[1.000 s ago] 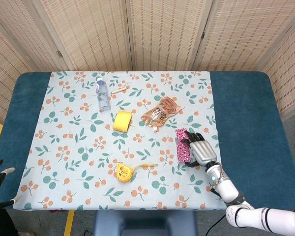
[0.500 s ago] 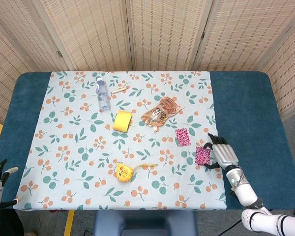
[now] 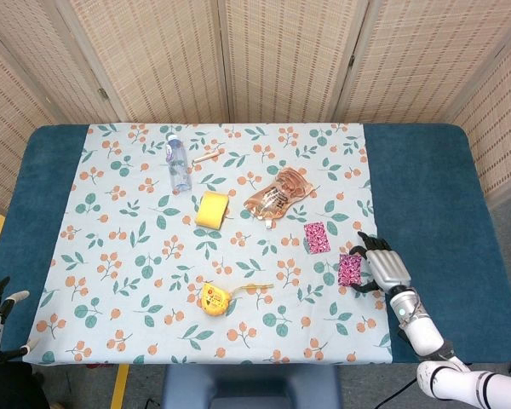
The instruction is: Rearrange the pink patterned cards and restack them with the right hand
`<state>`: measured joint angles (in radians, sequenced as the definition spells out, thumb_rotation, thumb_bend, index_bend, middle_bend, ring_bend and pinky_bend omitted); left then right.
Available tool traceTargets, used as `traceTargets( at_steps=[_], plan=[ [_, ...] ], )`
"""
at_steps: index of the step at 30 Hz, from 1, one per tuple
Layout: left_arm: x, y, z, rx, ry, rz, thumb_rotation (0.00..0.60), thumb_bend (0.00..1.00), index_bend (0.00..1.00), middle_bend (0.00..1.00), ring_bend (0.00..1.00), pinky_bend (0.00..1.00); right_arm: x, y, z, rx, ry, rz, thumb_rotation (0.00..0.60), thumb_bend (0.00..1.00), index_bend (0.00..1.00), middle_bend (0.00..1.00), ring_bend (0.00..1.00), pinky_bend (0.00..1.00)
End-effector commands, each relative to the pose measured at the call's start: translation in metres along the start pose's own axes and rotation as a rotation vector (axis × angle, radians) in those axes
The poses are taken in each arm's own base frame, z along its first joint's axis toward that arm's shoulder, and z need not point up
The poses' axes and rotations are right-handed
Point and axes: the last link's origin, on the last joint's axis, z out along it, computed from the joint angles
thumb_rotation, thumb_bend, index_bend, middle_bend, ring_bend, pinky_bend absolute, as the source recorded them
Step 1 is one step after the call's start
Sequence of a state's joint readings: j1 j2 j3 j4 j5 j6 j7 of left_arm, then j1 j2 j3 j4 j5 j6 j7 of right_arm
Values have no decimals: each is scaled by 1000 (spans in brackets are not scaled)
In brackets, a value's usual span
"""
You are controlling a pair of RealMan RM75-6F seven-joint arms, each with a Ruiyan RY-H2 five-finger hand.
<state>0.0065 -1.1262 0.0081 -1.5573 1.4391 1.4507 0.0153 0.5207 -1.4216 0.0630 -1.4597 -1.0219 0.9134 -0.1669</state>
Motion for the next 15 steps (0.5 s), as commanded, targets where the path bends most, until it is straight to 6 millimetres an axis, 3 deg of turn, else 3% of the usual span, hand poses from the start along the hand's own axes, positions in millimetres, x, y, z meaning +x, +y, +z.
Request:
traceTargets(
  at_steps=[1, 15],
  plan=[
    [0, -1, 0, 2, -1, 0, 600, 192, 258, 0, 13, 0, -1, 0, 0, -2, -1, 5, 537, 253, 244, 3, 0, 0],
    [-1, -1, 0, -1, -2, -1, 600, 192, 258, 0, 12, 0, -9, 1, 1, -11, -19, 30, 537, 252, 202, 0, 0, 0]
  ],
)
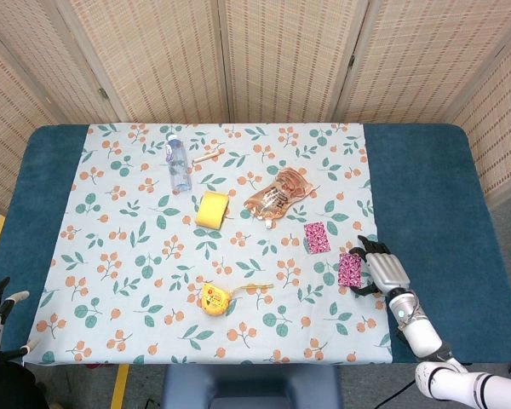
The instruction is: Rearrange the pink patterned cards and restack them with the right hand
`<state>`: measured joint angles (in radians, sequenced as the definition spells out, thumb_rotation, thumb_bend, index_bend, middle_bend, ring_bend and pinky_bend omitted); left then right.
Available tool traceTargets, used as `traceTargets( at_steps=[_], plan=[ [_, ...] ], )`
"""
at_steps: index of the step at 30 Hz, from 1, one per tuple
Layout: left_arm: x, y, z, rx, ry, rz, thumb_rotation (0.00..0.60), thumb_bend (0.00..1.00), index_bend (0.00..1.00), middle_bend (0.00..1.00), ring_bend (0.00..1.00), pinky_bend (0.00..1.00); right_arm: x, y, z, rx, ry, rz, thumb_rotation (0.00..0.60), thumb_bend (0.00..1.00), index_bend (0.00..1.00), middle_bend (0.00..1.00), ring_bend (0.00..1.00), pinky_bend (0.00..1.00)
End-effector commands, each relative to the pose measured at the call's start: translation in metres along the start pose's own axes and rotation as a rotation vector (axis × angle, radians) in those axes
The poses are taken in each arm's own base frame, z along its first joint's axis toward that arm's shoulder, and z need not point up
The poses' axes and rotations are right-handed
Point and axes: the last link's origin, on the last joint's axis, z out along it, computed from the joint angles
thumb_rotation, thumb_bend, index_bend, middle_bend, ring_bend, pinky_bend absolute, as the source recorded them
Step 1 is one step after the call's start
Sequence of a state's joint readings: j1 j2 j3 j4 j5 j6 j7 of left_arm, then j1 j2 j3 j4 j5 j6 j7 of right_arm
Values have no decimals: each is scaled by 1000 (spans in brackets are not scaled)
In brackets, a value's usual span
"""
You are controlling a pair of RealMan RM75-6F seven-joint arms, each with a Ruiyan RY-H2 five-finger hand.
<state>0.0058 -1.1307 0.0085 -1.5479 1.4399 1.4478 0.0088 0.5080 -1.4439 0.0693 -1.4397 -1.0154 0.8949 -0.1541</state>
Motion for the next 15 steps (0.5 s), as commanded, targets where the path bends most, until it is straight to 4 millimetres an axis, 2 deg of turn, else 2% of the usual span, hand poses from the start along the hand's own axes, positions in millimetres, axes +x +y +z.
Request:
traceTargets(
  at_steps=[1, 15],
  plan=[
    [0, 0, 0, 1, 0, 0, 600, 192, 258, 0, 13, 0, -1, -1, 0, 2, -1, 1, 537, 253, 198, 0, 0, 0],
    [-2, -1, 0, 2, -4, -3, 600, 192, 259, 0, 13, 0, -3, -1, 2, -7, -11, -11, 537, 253, 169, 0, 0, 0]
  ],
)
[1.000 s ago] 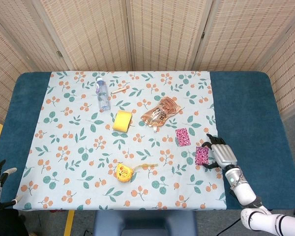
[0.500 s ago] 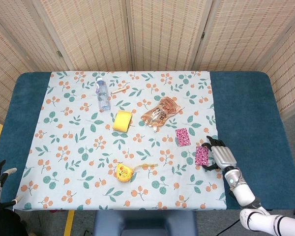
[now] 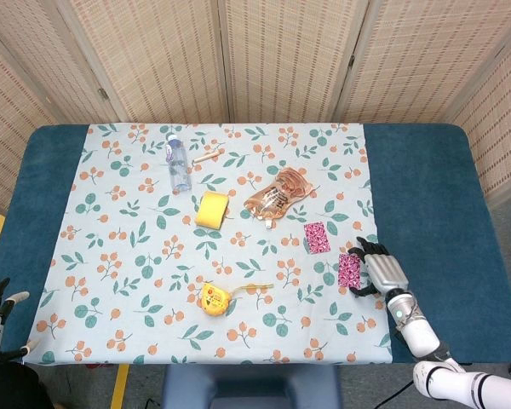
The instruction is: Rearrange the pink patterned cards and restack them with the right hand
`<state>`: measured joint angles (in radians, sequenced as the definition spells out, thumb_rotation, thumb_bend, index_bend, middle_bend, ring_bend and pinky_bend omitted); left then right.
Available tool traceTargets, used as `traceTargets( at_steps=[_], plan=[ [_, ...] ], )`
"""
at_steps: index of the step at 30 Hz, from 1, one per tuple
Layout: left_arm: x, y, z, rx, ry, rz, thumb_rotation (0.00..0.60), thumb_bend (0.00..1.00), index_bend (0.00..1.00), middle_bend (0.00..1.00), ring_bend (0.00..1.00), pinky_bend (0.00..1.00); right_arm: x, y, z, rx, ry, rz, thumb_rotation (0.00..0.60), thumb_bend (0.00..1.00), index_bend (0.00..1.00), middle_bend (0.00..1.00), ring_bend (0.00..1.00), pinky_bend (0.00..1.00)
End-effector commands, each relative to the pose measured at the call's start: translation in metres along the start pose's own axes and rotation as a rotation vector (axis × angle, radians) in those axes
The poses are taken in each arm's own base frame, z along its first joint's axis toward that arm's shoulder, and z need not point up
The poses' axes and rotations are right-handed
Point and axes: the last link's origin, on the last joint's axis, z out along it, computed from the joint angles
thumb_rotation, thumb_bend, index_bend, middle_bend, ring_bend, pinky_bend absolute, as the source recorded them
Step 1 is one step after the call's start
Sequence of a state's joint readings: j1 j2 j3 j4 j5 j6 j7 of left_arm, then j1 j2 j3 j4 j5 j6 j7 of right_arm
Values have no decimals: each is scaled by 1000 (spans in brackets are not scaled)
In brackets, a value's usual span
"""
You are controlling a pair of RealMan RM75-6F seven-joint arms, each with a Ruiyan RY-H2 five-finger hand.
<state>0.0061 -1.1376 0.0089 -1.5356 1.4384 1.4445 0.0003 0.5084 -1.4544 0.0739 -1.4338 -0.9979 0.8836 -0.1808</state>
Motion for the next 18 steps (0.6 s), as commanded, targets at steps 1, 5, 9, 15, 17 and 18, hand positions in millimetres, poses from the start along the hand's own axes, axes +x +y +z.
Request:
traceTargets(
  at_steps=[1, 5, 9, 15, 17, 18],
  plan=[
    [0, 0, 0, 1, 0, 0, 600, 192, 259, 0, 12, 0, 1, -2, 0, 3, 3, -1, 537, 253, 166, 0, 0, 0],
    [1, -2, 0, 5, 3, 0, 600, 192, 259, 0, 13, 0, 13, -6, 2, 19, 32, -3, 537, 254, 161, 0, 0, 0],
    [1, -1, 1, 2, 5, 0, 600, 192, 259, 0, 13, 0, 32, -20, 7, 59, 66, -61, 536, 254, 160, 0, 0, 0],
    [0, 1, 0, -3, 1, 3, 600, 192, 259, 0, 12, 0, 54, -50, 32, 98, 65, -202, 533, 252, 161, 0, 0, 0],
    [1, 1, 0, 1, 2, 4, 600, 192, 259, 0, 12, 0, 57, -59, 40, 103, 64, -227, 537, 253, 161, 0, 0, 0],
    [2, 0, -1, 4, 3, 5, 600, 192, 259, 0, 13, 0, 59, -64, 46, 102, 61, -241, 537, 253, 161, 0, 0, 0]
  ],
)
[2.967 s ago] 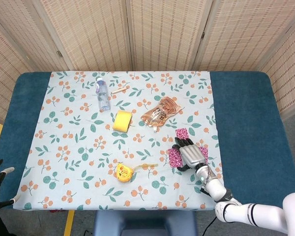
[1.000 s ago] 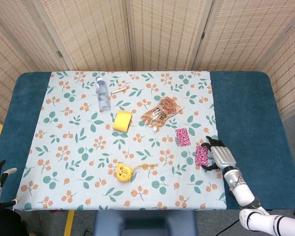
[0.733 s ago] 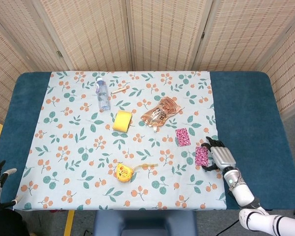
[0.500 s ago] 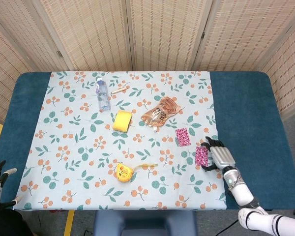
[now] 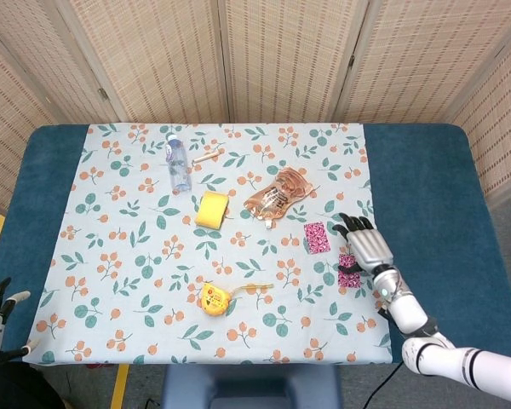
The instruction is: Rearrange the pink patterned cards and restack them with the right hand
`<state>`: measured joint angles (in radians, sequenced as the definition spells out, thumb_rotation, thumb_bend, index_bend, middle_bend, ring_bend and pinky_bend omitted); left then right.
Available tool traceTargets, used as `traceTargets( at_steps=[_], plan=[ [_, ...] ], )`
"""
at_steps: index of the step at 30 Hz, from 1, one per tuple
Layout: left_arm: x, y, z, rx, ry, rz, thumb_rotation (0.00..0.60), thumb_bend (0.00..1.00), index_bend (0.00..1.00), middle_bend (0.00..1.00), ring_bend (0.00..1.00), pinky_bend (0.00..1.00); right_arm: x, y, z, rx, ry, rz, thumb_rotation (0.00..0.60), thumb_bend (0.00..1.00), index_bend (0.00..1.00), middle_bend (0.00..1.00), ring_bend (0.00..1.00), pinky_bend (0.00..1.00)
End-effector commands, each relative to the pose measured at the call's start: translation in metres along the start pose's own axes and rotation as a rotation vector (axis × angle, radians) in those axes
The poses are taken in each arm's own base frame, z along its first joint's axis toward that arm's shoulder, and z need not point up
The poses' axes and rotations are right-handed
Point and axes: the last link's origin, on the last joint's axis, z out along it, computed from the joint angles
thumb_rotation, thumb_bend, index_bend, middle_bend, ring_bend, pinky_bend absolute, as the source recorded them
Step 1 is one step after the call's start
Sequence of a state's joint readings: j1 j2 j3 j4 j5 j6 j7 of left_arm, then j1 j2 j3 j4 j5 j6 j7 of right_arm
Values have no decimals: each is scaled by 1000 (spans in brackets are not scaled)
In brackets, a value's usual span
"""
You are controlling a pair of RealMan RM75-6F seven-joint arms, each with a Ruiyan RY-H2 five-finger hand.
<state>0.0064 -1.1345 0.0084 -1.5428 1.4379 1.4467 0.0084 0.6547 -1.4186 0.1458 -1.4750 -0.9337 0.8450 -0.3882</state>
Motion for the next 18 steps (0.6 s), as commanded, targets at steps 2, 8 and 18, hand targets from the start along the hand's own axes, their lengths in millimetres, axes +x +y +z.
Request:
traceTargets(
  at_steps=[2, 8, 18],
  plan=[
    [1, -1, -1, 7, 1, 2, 600, 192, 259, 0, 13, 0, 13, -18, 27, 10, -15, -67, 538, 253, 161, 0, 0, 0],
    [1, -1, -1, 15, -6, 7, 600, 192, 259, 0, 13, 0, 8, -28, 53, 1, -60, -144, 536, 253, 161, 0, 0, 0],
    [2, -3, -2, 32, -9, 10, 600, 192, 259, 0, 12, 0, -5, -41, 70, 4, -107, -150, 537, 253, 161, 0, 0, 0]
  ],
)
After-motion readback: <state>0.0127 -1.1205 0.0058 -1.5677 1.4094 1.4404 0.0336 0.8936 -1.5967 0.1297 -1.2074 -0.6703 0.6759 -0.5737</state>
